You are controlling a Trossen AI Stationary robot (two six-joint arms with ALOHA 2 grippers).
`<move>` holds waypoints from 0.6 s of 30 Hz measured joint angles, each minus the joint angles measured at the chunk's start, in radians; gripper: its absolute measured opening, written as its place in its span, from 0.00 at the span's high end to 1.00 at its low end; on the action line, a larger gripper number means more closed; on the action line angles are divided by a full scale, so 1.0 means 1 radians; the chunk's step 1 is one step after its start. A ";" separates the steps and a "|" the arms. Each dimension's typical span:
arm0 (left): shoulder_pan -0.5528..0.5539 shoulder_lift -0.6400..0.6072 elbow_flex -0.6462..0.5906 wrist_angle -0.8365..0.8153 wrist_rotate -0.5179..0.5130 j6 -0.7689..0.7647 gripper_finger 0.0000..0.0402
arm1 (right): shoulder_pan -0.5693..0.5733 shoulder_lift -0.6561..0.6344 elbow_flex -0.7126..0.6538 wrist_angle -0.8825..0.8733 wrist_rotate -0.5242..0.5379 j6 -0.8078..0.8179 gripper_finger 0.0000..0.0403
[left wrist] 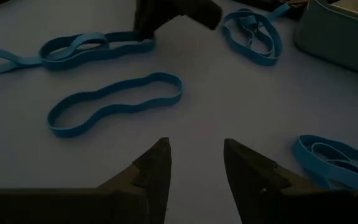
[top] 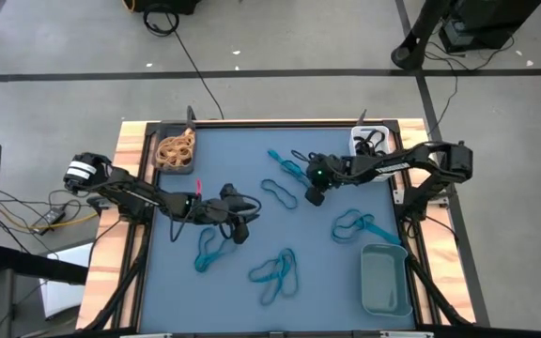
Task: Sort rubber bands into baskets
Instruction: Put the blue rubber band into the blue bin
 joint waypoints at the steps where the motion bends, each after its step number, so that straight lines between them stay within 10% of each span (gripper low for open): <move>1: 0.000 0.000 0.000 -0.001 -0.001 0.000 0.62 | 0.007 -0.015 0.001 -0.017 0.000 -0.018 0.97; 10: 0.000 0.000 0.000 -0.007 -0.001 0.025 0.62 | 0.155 -0.269 0.107 -0.482 0.091 0.091 0.98; 18: 0.000 0.000 0.000 -0.005 -0.001 0.048 0.62 | 0.371 -0.496 0.223 -0.859 -0.029 0.386 0.98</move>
